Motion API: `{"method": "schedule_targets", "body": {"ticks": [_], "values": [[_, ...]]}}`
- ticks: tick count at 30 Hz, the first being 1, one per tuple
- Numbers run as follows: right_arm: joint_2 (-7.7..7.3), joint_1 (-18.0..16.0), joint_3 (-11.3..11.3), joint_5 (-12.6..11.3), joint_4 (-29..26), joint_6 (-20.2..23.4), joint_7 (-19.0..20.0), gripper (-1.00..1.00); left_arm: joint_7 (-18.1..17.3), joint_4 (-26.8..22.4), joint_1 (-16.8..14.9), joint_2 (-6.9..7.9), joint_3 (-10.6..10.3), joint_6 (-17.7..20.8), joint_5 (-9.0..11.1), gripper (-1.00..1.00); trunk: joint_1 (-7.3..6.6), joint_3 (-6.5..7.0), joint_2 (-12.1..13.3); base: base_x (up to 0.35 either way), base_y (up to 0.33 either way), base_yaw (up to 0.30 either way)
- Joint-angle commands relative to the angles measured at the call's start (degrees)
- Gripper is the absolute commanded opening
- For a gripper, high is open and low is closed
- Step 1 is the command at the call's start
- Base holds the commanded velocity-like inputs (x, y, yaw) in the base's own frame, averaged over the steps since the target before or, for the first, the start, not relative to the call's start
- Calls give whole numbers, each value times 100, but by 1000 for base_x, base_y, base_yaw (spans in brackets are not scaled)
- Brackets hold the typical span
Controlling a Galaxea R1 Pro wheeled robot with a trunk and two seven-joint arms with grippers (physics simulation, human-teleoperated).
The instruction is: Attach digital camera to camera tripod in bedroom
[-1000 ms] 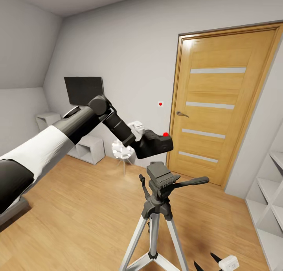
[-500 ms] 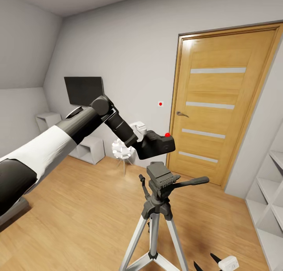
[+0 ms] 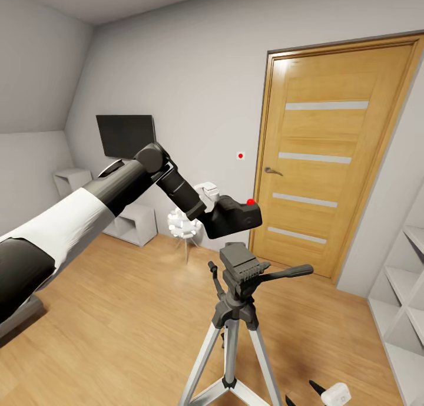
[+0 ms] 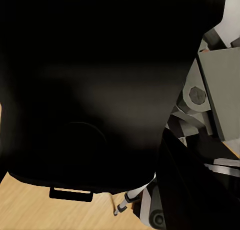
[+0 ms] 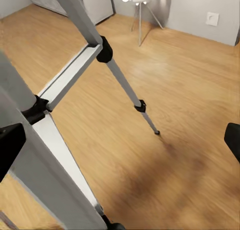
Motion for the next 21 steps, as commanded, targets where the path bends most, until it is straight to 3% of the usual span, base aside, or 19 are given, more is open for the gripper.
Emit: {"method": "schedule_targets", "body": {"ticks": [1, 5, 9, 21], "values": [[2, -4, 151, 65, 0, -34, 18, 100, -42, -5, -4, 9, -6, 59, -33, -100, 2, -2, -5, 0, 0, 0], [4, -5, 567, 75, -1, -34, -2, 100, -42, -1, -1, 22, 5, 59, -33, -100, 2, -2, -5, 0, 0, 0], [4, -4, 777, 79, -1, -34, -13, 100, -42, 2, -2, 69, 13, 59, -33, -100, 2, -2, -5, 0, 0, 0], [-1, -4, 885, 81, -1, -28, -18, 100, -42, -1, -4, 322, 25, 59, -33, -100, 2, -2, -5, 0, 0, 0]]}}
